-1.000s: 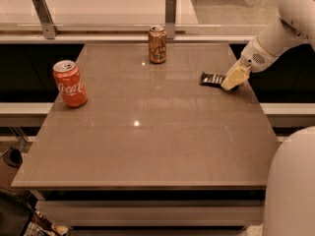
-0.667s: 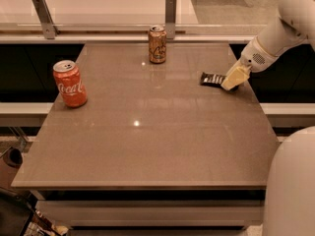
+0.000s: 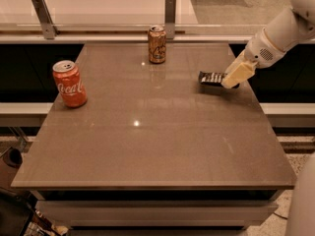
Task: Move rxbar chocolate near coke can
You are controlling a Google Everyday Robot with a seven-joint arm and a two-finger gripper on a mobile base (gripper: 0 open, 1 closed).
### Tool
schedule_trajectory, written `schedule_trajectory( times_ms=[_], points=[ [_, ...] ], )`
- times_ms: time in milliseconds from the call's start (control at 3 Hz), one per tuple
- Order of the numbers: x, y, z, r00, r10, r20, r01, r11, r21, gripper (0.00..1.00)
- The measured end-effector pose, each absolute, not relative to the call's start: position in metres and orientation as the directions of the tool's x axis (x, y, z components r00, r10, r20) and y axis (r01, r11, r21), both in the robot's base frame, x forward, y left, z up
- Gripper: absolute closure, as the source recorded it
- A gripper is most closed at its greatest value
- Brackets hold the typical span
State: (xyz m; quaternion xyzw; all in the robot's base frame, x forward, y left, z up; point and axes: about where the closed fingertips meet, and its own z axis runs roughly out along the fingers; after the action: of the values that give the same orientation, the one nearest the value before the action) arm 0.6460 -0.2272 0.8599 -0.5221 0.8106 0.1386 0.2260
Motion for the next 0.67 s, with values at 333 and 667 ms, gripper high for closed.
schedule_trajectory(
  times_ms=[333,667],
  points=[
    [0.629,-0.21,0.88,-0.285,-0.802,-0.525,-0.93,0.364,-0.051,1.0],
    [0.614,-0.183,0.889,-0.234,-0.83,-0.506,-0.942,0.322,-0.093,1.0]
  ],
)
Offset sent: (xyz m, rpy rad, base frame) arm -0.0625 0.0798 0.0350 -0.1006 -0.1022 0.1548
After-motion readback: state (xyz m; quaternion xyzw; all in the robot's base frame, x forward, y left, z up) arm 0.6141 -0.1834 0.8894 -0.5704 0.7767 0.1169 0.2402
